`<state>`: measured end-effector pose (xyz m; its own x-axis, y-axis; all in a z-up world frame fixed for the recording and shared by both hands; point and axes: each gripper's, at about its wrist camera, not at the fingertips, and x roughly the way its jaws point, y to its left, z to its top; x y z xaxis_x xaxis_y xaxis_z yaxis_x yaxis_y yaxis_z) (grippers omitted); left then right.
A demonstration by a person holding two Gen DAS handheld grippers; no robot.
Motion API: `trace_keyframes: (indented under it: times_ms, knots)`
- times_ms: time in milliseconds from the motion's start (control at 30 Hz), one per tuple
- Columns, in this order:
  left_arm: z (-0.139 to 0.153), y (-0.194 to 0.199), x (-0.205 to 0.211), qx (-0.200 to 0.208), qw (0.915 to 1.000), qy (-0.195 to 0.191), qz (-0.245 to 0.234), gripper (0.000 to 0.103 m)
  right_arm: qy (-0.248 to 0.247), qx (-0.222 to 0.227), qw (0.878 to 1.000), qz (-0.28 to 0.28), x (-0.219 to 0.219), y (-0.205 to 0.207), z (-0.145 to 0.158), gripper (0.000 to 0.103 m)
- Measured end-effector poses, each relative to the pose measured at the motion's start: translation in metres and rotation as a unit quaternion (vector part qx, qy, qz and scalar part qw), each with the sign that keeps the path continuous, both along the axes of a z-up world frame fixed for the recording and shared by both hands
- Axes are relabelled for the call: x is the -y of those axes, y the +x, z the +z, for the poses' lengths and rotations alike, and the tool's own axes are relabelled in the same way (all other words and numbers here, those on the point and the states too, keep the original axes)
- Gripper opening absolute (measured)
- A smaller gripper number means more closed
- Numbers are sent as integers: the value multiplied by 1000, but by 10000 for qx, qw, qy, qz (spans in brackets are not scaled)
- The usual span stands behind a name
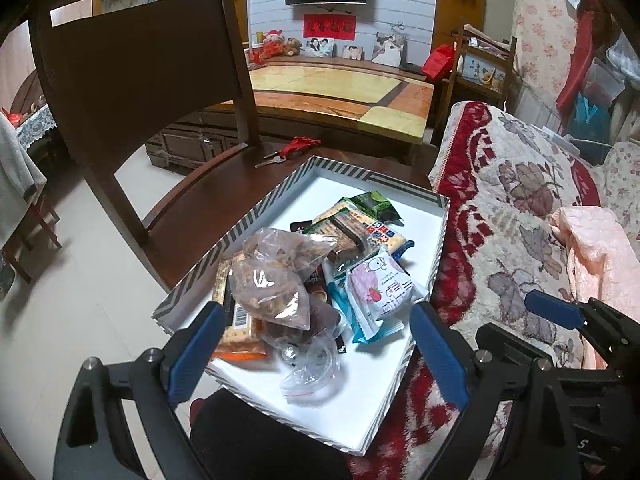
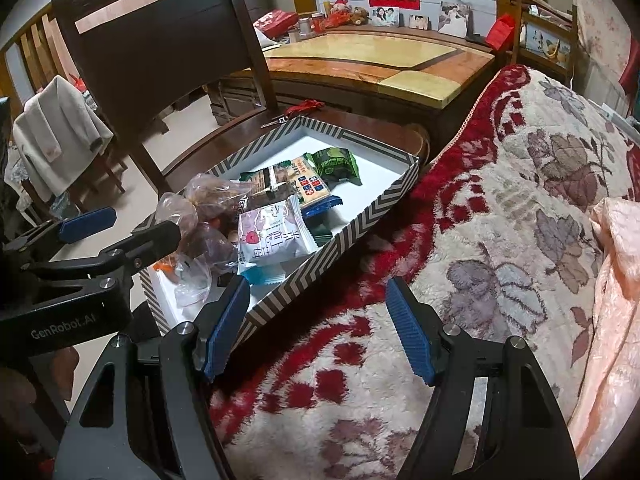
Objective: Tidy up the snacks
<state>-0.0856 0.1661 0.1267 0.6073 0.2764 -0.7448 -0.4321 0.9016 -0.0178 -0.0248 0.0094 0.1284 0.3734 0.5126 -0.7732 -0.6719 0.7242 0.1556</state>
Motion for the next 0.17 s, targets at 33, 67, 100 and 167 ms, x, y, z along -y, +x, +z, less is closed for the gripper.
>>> trace_keyframes:
  times_ms: [33, 67, 100, 167]
  knots:
    - [0, 0, 1, 7, 10000, 16, -12, 95, 6, 9, 10000, 0, 0, 0, 0, 71]
    - [0, 1, 2, 3, 10000, 42, -18, 95, 13, 8, 10000, -8, 1, 0, 0, 71]
    - [0, 1, 2, -5, 10000, 66, -31, 95, 14, 4, 10000, -7, 1, 0, 0, 71]
    - [0, 2, 5, -24, 9999, 91, -62, 95, 30, 1, 10000, -37, 3, 0, 0, 71]
